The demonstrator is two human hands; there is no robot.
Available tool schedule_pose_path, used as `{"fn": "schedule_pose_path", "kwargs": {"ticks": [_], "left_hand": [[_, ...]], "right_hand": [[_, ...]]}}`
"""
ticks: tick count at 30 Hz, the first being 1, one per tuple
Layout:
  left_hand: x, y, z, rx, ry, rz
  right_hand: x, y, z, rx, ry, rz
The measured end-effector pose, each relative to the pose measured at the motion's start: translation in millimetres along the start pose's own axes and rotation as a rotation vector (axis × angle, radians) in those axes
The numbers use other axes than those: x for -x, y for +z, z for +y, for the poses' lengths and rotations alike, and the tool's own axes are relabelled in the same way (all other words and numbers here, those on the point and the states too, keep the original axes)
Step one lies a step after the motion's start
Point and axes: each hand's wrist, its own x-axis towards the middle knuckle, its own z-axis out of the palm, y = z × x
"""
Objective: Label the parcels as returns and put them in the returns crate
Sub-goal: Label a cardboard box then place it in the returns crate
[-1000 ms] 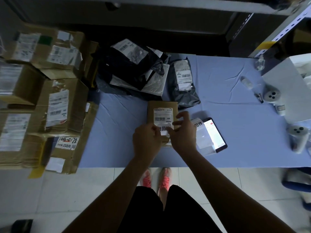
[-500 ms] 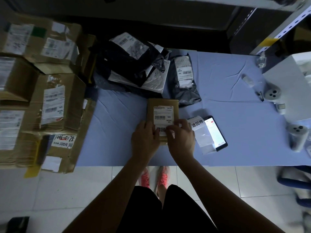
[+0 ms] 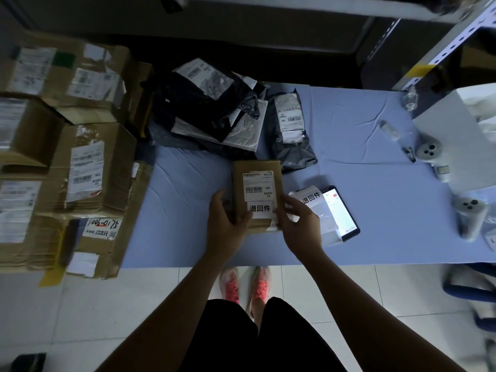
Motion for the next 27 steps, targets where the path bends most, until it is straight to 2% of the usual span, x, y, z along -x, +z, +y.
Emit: {"fn": "schedule_pose_path", "kwargs": {"ticks": [3,8,11,16,22,27], "left_hand": [[1,-4,-5,0.069,-0.098,-0.120],[4,-11,-4,0.079,-0.069,-0.198],[12,-22,0,0.095,-0.067,-0.189],[45,-50,10,0.119,-0.020,-0.085],[124,-103,25,0.132,-0.040,0.176],[204,-163,29,0.162,-0.103,0.377]], "right_hand": [[1,-2,0,-0.031,0.063,-0.059],[6,0,-3,-0.059,0.019,-0.094],[14,0,-13,-0.078,-0.015,-0.098],[36,3,-32,-0.122,-0.124,-0.143],[86,23,-67,-0.135,-0.313,-0.295],[151,55,-102,-0.184,-0.384,-0.456]]}}
